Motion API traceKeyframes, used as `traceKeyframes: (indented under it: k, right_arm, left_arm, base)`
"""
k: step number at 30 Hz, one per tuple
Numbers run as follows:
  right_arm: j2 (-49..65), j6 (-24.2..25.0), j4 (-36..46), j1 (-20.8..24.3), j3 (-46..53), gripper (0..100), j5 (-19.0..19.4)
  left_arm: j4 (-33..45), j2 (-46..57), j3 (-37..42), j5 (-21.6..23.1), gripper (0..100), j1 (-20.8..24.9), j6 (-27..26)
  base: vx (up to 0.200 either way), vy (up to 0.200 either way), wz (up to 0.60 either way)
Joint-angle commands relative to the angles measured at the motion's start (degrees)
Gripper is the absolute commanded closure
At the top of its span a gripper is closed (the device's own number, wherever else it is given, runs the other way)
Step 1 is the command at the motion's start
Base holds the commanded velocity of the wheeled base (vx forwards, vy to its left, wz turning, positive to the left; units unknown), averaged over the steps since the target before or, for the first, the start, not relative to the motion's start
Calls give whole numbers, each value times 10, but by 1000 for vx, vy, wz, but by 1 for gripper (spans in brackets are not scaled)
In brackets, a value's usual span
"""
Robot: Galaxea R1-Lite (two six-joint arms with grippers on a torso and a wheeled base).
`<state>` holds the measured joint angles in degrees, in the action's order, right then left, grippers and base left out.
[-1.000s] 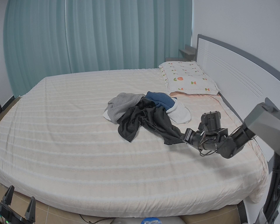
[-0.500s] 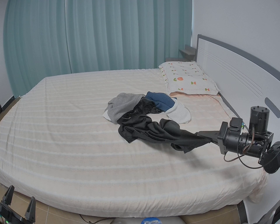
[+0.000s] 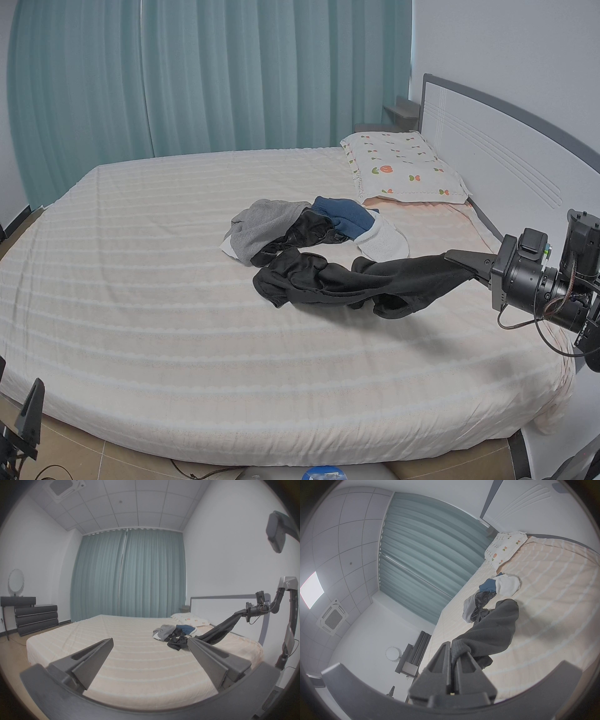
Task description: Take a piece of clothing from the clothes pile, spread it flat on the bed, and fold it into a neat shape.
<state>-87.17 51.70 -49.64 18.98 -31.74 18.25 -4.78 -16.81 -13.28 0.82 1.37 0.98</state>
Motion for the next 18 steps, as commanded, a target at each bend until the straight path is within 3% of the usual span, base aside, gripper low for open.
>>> traceKeyframes:
  k: [1, 9, 10, 12, 18]
  right_arm:
    - [-7, 1, -1, 17, -24, 100, -35]
    - [1, -9, 4, 46, -93, 100, -45]
    - [3, -11, 9, 47, -100, 100, -45]
    - [5, -12, 9, 52, -104, 100, -47]
    - [39, -17, 11, 52, -119, 100, -56]
  left_arm:
    - [-45, -258, -58, 0, 0, 13, -75]
    - [-103, -427, -70, 11, 0, 85, -77]
    - [-162, -510, -73, 10, 0, 111, -77]
    - [-224, -565, -70, 2, 0, 137, -76]
    - [-260, -703, -105, -35, 0, 230, -15]
  base:
    - [0, 0, 0]
    - [0, 0, 0]
    - [0, 0, 0]
    - [0, 0, 0]
    - [0, 0, 0]
